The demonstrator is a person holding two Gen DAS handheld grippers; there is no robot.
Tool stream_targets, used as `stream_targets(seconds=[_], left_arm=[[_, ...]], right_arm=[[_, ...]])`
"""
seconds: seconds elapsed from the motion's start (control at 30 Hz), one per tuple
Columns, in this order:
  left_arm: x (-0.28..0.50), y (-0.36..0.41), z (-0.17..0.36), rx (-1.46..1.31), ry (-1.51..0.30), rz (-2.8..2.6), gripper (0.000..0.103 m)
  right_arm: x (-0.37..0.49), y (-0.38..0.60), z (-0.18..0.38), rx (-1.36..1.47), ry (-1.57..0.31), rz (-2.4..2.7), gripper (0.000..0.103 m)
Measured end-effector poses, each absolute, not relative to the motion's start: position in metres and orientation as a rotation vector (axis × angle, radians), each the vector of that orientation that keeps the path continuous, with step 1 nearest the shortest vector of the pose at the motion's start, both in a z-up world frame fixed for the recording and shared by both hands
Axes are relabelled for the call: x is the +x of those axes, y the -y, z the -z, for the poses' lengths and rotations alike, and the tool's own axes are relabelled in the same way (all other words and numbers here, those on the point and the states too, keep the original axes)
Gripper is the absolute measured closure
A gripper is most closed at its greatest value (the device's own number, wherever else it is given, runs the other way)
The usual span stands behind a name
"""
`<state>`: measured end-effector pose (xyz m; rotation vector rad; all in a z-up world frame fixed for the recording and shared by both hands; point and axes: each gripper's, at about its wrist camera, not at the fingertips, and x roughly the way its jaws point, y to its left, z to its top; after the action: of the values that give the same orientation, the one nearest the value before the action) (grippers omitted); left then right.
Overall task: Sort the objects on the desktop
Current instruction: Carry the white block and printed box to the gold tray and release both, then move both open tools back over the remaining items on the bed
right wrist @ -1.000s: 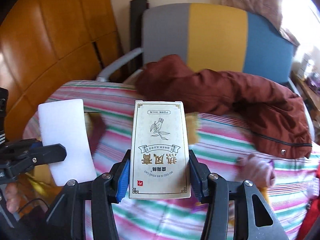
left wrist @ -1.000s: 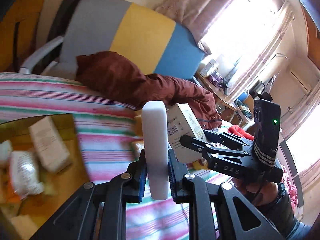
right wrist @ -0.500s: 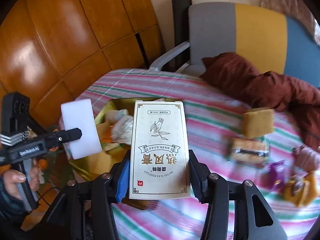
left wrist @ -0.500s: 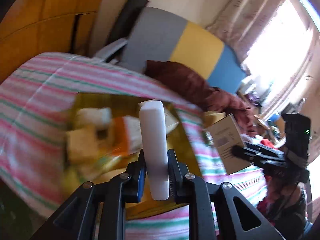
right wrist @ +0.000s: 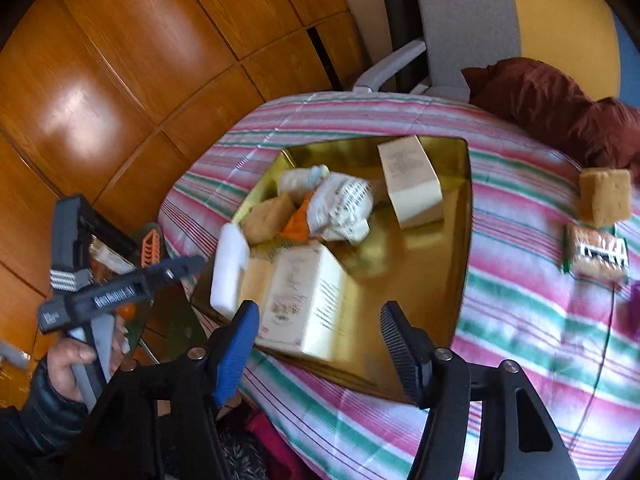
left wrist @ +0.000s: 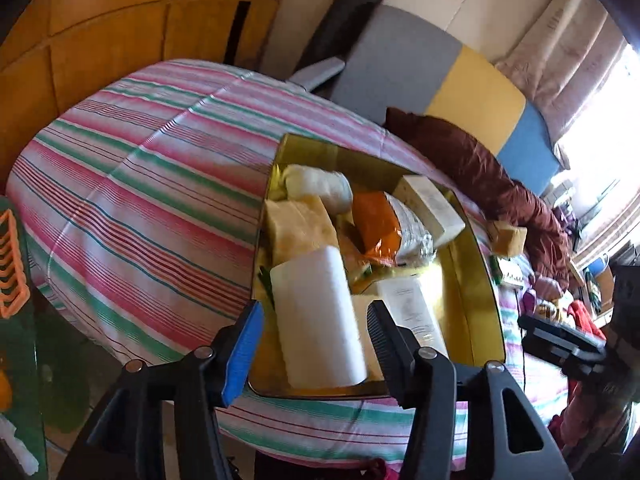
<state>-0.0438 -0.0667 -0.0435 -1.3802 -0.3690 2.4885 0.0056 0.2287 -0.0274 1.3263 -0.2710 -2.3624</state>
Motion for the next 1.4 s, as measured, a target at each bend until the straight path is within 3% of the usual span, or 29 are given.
stream_targets(seconds=[0.2, 0.5, 1.0, 1.4], left_arm=[[-0.039, 0.061, 0.029, -1.297, 0.395, -2.497, 0.048], [-0.024, 0.021, 0.009, -1.161, 0.247, -2.468, 0.041], [-0.006, -0.056, 0.006, -1.130, 0.091, -2.253, 0.038], [-0.002, -0.104, 0.004, -1.134, 0.023, -2.143, 0.038]], right_arm=[[0.019, -0.238, 0.035, 1.379, 0.191, 2.405, 0.028], [0.037, -0.251, 0.034, 1.399, 0.042, 2.501, 0.020], [0.042, -0.309, 0.025, 1.488, 0.079, 2.637, 0.019], [0.050, -0.388, 0.003, 1.511, 0.262, 2.782, 0.019]])
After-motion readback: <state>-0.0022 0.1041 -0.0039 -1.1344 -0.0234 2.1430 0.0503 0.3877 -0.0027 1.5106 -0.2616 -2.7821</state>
